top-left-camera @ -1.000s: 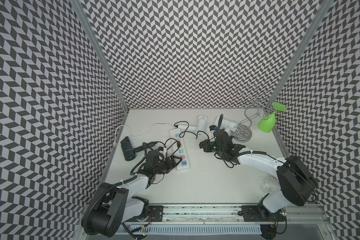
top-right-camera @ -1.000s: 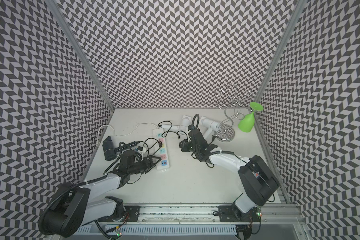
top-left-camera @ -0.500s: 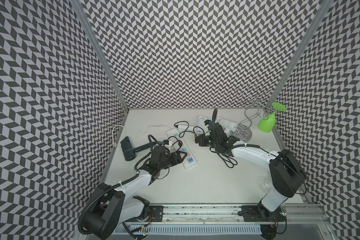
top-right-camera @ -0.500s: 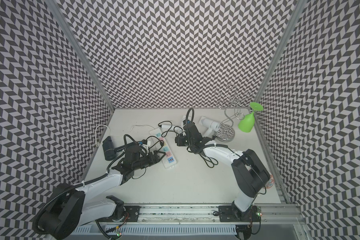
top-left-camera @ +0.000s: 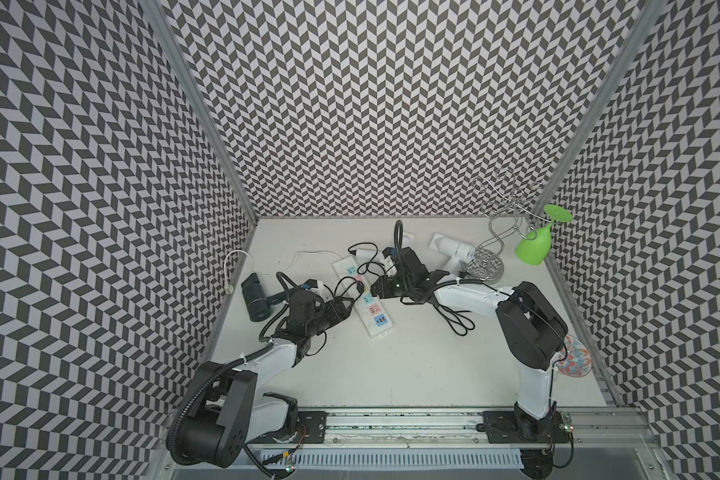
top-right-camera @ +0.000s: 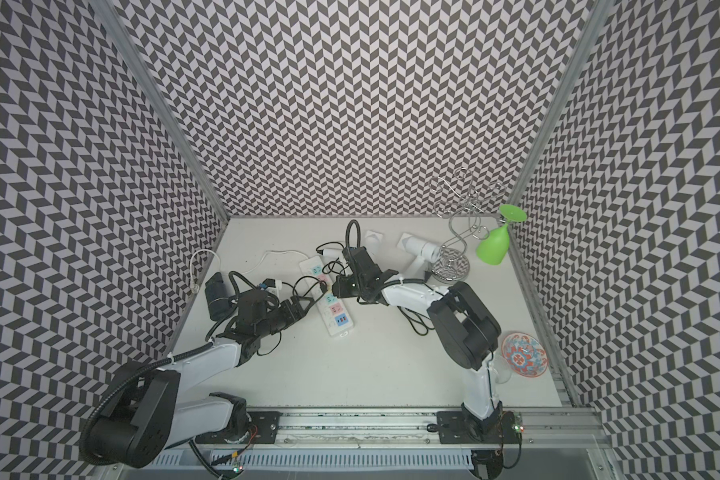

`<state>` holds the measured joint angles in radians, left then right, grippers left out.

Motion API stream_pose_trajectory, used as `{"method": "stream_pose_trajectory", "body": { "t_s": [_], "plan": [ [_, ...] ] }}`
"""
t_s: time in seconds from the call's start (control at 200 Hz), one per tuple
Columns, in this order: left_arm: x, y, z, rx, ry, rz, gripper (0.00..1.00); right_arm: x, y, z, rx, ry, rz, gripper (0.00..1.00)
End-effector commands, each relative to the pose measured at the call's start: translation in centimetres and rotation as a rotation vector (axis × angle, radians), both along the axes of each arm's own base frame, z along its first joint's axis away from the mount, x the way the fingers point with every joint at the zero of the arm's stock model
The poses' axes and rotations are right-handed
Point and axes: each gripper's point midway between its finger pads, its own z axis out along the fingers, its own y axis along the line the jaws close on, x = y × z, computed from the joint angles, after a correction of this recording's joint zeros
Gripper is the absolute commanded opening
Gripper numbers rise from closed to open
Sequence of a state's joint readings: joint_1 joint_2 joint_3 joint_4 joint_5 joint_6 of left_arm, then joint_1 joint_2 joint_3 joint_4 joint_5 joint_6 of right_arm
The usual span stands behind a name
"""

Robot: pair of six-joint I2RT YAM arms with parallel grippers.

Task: Charge the blow dryers
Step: Adjust the socket at the center of the board, then insert the plug into the socket.

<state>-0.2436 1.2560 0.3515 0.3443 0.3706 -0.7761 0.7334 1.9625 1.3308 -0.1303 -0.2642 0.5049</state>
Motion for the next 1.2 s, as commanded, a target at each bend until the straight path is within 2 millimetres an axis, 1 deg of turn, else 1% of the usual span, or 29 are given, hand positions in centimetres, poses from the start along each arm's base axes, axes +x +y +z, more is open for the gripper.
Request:
{"method": "stream_pose_trajectory", "body": {
  "t_s": [0.0,0.095,0.2,0.365,0.566,0.846,1.021,1.197],
  "plan": [
    [0.5,-0.1,0.9,-0.015,-0.048,-0.011,0.76,0.0,0.9,-0.5,-0.028,-0.006,0.013,0.00],
    [0.0,-0.1,1.0,-0.023,-0.052,-0.015,0.75,-0.2,1.2,-0.7,-0.039,0.000,0.014,0.00],
    [-0.6,0.5,1.4,-0.014,-0.072,0.009,0.75,-0.2,1.5,-1.3,-0.057,0.015,0.012,0.00],
    [-1.1,1.2,2.0,0.009,-0.088,0.027,0.76,0.1,1.2,-2.2,-0.104,0.030,-0.005,0.00],
    [-1.2,1.7,2.6,0.014,-0.107,0.044,0.76,0.5,0.8,-2.9,-0.144,0.031,-0.024,0.00],
    [-1.2,1.9,2.1,0.021,-0.096,0.045,0.76,0.9,1.1,-3.6,-0.168,0.035,-0.017,0.00],
    [-1.1,2.0,2.2,0.019,-0.099,0.047,0.76,0.6,1.0,-4.1,-0.186,0.039,-0.008,0.00],
    [-1.1,2.3,2.3,0.023,-0.104,0.056,0.76,0.3,0.7,-5.1,-0.272,0.021,-0.022,0.00]
  ]
}}
